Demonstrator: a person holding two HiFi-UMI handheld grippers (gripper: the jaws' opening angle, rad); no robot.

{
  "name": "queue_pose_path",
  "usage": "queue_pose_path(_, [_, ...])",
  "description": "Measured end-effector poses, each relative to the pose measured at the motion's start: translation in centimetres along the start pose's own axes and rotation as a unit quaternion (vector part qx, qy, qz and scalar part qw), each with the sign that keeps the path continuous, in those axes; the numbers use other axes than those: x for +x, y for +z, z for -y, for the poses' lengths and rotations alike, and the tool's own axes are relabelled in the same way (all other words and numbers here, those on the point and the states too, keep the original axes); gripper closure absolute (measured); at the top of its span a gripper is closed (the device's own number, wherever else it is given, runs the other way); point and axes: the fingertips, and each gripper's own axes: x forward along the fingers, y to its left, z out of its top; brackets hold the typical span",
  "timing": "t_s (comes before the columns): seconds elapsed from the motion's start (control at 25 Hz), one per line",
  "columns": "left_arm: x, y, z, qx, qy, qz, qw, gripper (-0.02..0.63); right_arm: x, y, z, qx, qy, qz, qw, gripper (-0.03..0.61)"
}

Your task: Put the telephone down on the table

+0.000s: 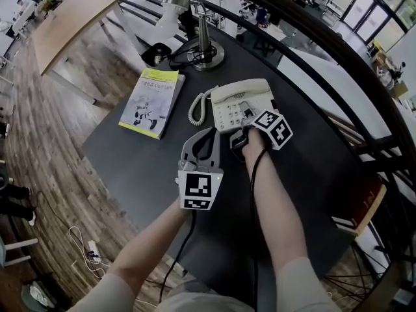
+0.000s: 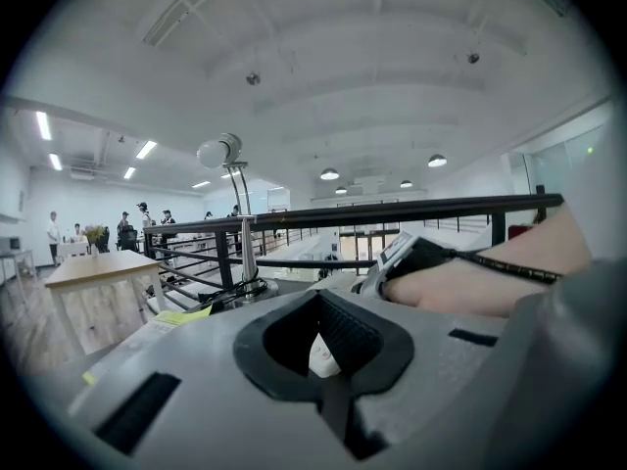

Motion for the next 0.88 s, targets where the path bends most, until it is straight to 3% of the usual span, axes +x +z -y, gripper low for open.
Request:
queue_pose_path(0.12, [-0.4, -0.1, -0.1, 0.021, -0.002, -0.02, 0.9996, 0.61, -0.5, -0.4, 0.0, 0.014, -0.009, -0.007, 1.0, 0.244])
queue_pose_path(0.48, [-2.4, 0.5, 0.7, 0.023, -0.015, -0.036, 0.999, 0.609, -2.5, -2.5, 2.1, 0.004, -0.088, -0.045, 0.995, 0.207])
queue_pose_path(0.88, [-5.3, 3.1, 2.6, 0.027, -0.02, -0.038, 0.9987, 0.611, -6.6, -1.5, 3.1, 0.013, -0.1, -0.043, 0.994, 0.206])
